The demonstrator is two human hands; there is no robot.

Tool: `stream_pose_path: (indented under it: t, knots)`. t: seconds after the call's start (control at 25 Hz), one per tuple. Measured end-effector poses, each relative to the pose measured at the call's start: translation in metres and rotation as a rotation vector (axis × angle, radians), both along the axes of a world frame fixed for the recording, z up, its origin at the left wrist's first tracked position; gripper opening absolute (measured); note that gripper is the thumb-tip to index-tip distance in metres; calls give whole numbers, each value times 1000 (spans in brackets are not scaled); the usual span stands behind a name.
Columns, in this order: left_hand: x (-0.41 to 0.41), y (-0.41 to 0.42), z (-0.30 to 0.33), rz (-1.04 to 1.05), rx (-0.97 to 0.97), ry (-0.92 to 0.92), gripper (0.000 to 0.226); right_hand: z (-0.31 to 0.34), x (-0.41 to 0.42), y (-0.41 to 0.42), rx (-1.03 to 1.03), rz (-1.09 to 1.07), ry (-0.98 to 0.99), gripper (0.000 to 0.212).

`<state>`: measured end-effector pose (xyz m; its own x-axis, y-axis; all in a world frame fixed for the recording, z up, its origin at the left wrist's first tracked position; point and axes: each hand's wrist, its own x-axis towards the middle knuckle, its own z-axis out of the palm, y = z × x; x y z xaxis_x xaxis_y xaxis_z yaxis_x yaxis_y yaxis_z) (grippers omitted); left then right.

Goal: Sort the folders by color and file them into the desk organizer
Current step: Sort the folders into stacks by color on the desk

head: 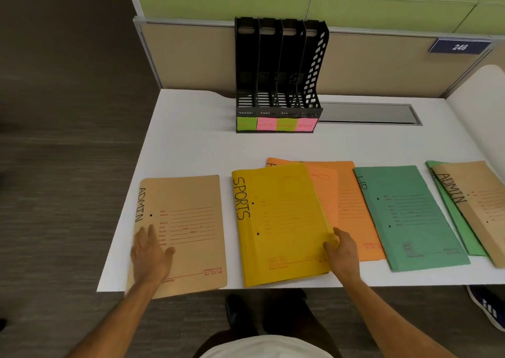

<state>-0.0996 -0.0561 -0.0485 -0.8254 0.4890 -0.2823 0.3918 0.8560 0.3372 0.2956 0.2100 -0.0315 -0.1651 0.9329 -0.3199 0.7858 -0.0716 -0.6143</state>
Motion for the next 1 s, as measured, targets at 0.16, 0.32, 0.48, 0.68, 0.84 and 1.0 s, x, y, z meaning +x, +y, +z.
stream_pose_path:
  t: [0.16, 0.32, 0.48, 0.68, 0.84, 1.0]
  knots:
    - [38, 31, 2, -217, 47, 18, 90, 10, 4, -12, 48, 172, -4, 56]
    - [78, 67, 7, -392, 119, -30, 87, 11, 21, -16, 49, 187, -25, 62]
    - [118, 101, 21, -506, 210, -88, 85, 7, 44, -9, 79, 181, -30, 63]
    - [173, 143, 38, -577, 276, -96, 85, 8, 83, 12, 100, 137, 18, 62]
    - [238, 188, 40, -644, 262, -43, 84, 14, 139, 42, 118, 95, 8, 63]
    - [319, 240, 39, -704, 247, -36, 82, 23, 214, 88, 110, 68, 6, 63]
